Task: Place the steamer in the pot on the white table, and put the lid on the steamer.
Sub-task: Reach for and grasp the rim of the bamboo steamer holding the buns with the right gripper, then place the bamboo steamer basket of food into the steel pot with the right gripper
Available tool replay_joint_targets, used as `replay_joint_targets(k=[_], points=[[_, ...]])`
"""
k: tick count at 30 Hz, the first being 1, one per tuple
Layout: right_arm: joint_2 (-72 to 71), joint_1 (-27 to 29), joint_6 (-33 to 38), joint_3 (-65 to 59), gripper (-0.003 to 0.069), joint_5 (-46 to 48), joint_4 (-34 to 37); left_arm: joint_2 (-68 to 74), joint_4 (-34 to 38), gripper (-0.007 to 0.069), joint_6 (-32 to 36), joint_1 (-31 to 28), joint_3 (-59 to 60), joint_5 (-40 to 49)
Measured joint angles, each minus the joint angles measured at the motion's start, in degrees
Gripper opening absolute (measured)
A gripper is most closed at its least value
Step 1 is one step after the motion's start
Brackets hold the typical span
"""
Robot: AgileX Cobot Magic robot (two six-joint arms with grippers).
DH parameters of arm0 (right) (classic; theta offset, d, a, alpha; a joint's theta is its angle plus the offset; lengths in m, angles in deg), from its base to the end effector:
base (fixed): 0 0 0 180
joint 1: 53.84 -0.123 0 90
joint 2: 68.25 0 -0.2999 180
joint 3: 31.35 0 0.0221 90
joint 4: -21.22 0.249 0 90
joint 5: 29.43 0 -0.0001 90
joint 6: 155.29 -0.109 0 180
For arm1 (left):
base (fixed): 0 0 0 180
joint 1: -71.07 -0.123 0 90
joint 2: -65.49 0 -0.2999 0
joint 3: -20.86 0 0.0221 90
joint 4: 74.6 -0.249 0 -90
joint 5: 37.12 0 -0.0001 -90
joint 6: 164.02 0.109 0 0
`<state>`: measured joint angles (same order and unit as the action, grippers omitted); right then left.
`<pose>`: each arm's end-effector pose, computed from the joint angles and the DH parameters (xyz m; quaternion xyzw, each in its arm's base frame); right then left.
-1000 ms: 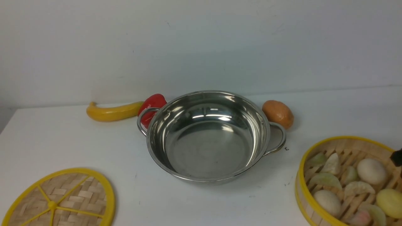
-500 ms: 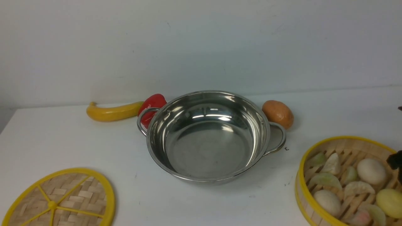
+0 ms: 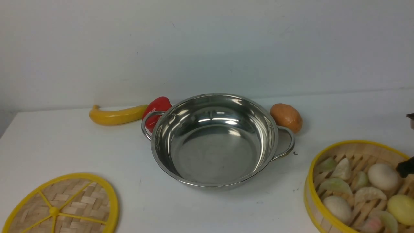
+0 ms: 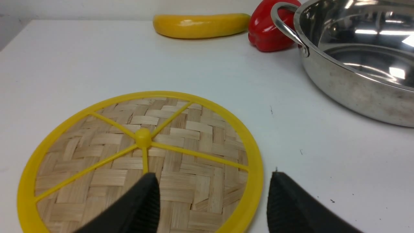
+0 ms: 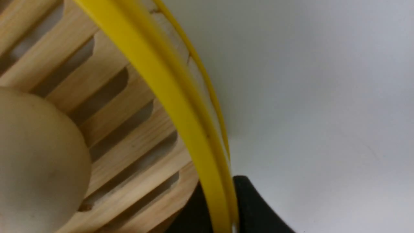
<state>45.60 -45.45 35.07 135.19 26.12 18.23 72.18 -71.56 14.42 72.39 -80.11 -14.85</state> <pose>0.3231 -0.0524 0.1552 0.0325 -0.9989 0.0168 0.0281 0.0524 -0.0034 0.1649 -0.0156 0.8087 -0.0373 0.5869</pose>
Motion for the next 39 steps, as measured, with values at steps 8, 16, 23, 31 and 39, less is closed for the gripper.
replay_joint_targets(k=[8,16,23,31,39], points=[[-0.28,0.00,0.13,0.88,0.0021,1.07,0.11,0.00,0.00,0.0421,0.00,0.00,0.00,0.00],[-0.23,0.00,0.41,9.13,0.0021,8.03,2.29,0.00,0.00,0.0421,0.00,0.00,0.00,0.00],[-0.23,0.00,0.41,16.52,0.0021,13.15,3.35,0.00,0.00,0.0421,0.00,0.00,0.00,0.00],[-0.18,0.00,1.76,23.08,0.0021,14.68,7.13,0.00,0.00,0.0421,0.00,0.00,0.00,0.00],[-0.01,-0.08,2.33,27.42,0.0021,15.41,15.33,0.00,0.00,0.0421,0.00,0.00,0.00,0.00]])
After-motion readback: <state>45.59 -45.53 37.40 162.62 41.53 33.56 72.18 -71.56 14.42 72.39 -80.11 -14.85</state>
